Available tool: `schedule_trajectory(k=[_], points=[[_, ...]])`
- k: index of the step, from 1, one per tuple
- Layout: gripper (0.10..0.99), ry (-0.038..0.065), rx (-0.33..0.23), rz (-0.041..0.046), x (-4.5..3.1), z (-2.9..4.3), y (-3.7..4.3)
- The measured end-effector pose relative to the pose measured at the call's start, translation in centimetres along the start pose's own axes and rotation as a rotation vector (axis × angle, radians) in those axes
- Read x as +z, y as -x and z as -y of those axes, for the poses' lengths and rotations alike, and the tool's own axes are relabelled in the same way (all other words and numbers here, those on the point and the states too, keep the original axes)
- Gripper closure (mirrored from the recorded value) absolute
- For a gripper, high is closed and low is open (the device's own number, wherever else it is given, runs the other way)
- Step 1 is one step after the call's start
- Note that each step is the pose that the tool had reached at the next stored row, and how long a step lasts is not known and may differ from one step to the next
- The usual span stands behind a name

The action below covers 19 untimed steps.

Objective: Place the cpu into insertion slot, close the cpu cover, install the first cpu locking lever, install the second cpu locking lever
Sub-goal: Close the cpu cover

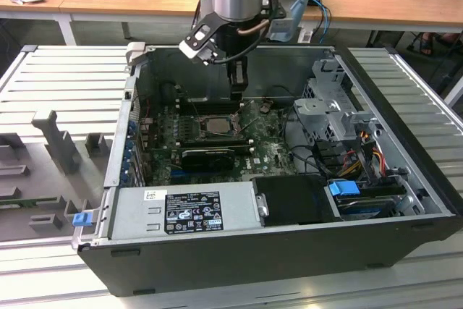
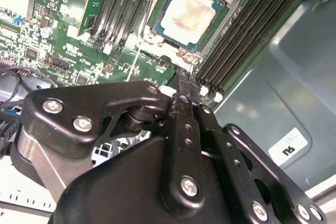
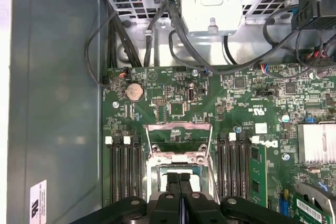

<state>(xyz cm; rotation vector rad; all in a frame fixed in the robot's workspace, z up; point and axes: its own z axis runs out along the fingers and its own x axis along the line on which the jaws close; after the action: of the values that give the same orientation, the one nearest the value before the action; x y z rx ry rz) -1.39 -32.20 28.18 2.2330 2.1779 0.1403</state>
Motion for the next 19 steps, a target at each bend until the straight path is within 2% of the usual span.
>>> schedule_trajectory(k=[13,17,19], points=[[0.98,0.0,0.0,0.0001,0.1,-2.38,-0.06],[0.98,0.0,0.0,0.0,0.15,-3.01,-0.08],[0.98,0.0,0.0,0.0,0.17,-3.1,-0.08]])
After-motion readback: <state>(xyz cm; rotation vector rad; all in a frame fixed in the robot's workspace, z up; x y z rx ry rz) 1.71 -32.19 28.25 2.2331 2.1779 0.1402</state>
